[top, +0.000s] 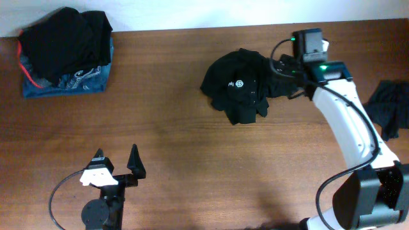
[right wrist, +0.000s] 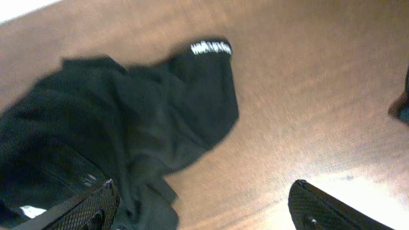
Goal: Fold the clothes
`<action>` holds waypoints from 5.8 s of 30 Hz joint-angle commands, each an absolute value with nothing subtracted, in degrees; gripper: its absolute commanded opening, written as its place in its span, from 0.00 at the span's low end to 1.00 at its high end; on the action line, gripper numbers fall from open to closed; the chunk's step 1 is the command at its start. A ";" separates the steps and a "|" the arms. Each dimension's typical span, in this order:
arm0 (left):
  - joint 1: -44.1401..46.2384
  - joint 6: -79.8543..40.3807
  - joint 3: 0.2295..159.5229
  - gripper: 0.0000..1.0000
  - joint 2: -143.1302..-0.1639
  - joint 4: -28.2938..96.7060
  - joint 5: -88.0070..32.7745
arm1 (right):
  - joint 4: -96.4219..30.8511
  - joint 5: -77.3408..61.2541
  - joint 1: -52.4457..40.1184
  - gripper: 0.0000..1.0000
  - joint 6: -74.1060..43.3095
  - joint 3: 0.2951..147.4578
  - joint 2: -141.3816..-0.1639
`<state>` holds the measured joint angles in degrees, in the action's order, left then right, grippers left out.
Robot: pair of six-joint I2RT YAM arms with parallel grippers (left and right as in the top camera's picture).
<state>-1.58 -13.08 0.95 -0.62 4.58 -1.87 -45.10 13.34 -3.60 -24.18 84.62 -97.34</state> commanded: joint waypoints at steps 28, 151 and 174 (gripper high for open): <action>-1.83 -12.53 0.54 0.99 -0.34 4.58 -1.67 | -24.47 -17.41 -0.99 0.91 -16.69 69.54 -112.09; -1.83 -12.53 0.54 0.99 -0.34 4.58 -1.67 | -11.70 -15.00 -12.38 0.99 -34.83 71.68 -114.80; -1.83 -12.53 0.54 0.99 -0.34 4.58 -1.67 | -20.84 -4.32 -11.18 0.08 -31.38 71.70 -103.53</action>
<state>-1.58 -13.08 0.95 -0.62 4.56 -1.87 -18.59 -12.45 -11.88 -33.67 70.94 -111.13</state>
